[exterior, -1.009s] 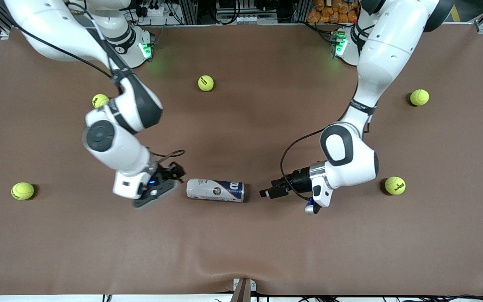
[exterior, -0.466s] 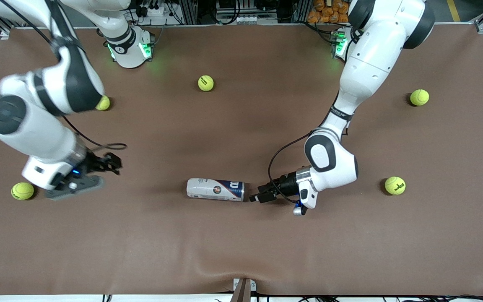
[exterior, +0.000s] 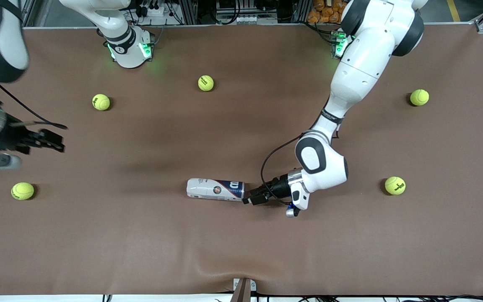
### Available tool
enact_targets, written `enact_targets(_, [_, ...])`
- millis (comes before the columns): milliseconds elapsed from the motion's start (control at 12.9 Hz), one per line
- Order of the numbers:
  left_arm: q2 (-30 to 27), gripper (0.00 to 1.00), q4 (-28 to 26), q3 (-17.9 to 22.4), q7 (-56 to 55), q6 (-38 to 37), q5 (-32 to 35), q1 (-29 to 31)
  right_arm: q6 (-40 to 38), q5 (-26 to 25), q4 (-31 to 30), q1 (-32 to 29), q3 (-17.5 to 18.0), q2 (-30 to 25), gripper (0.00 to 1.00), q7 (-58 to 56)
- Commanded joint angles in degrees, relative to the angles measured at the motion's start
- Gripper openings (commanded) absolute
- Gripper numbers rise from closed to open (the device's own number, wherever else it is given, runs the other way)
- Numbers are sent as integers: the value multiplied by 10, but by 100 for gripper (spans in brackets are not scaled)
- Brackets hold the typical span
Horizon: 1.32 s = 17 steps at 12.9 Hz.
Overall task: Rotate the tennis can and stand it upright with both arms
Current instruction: 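Grasp the can with the left gripper while the right gripper releases, withdraws, then rotate the held can upright with the left gripper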
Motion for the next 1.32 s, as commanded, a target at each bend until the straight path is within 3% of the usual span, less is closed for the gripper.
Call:
enact_targets(0, [17, 68, 21, 3, 27, 14, -23, -13, -29, 13, -18, 8, -32, -51, 100, -38])
enact_targets(233, [17, 55, 21, 3, 28, 15, -26, -23, -60, 22, -15, -3, -31, -67, 100, -46])
enact_targets(311, [17, 44, 20, 3, 28, 16, -26, -25, -61, 22, -15, -2, -30, -72, 100, -45])
enact_targets(466, [15, 7, 19, 4, 27, 16, -26, -30, -69, 26, -15, -4, -32, -75, 100, -43])
enact_targets(543, [10, 0, 17, 5, 25, 17, -25, -30, -72, 41, -15, -7, -34, -74, 100, -42])
enact_targets(776, [-8, 0, 16, 9, 16, 17, -6, -35, -90, 58, -10, -12, -36, -67, 100, -48])
enact_targets(1009, [-46, 0, 11, 10, -12, 17, 62, -29, -88, 58, -10, -17, -37, -68, 100, -48])
enact_targets(1242, [-82, 0, 11, 9, -128, 10, 238, -20, -87, 58, -9, -15, -36, -68, 100, -48])
